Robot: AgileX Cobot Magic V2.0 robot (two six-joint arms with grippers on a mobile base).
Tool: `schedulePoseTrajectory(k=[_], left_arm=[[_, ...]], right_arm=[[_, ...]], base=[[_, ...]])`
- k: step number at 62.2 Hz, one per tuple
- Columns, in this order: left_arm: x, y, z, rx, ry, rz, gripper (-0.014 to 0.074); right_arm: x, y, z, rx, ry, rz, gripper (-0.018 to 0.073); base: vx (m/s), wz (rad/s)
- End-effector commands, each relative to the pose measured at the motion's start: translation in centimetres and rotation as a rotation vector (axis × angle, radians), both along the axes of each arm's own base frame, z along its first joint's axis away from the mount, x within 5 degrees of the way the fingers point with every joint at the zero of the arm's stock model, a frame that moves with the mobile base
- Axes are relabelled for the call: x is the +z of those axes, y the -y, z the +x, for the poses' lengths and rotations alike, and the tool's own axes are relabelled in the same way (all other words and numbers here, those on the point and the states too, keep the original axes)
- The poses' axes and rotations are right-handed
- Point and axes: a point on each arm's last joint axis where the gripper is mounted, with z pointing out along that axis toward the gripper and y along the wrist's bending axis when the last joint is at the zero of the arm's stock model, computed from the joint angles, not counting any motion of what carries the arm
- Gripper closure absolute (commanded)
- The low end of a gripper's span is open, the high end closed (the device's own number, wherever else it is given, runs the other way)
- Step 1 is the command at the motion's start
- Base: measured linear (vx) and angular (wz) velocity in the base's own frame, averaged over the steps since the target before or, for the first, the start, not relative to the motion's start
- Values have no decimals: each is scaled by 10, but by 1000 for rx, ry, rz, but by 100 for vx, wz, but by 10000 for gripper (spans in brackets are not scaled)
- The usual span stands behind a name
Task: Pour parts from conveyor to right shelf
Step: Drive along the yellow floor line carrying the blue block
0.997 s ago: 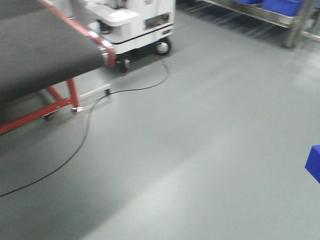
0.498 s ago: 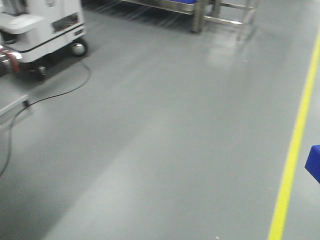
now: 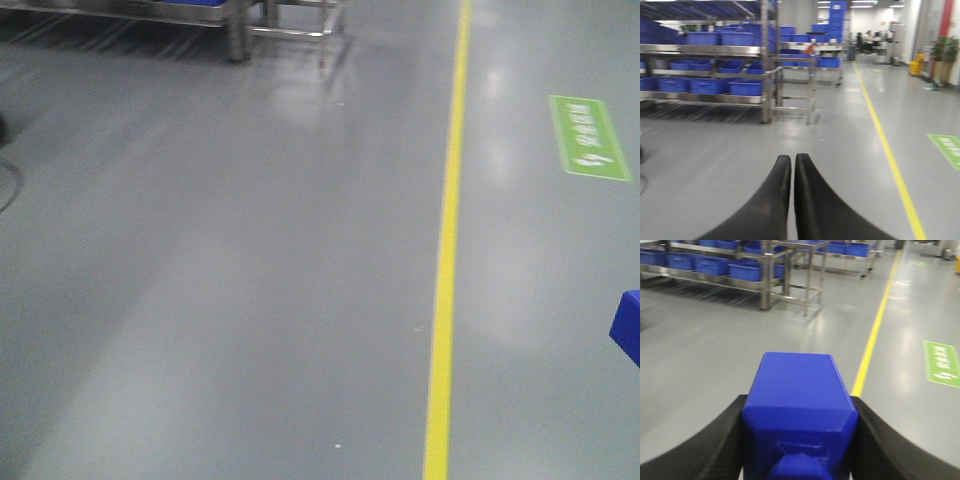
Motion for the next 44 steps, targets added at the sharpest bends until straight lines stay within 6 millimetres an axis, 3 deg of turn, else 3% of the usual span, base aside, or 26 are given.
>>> schedulePoseTrajectory(k=[1,26,44], left_arm=[[-3,0,0,-1,53,-10,603],[-3,0,0,-1,53,-10,603],[-3,0,0,-1,53,-10,603]], right_arm=[[15,2,1,-23,91,2,566],[15,2,1,-23,91,2,566],[15,2,1,-23,91,2,566]], base=[[6,-67],[13,-56],[24,-31]])
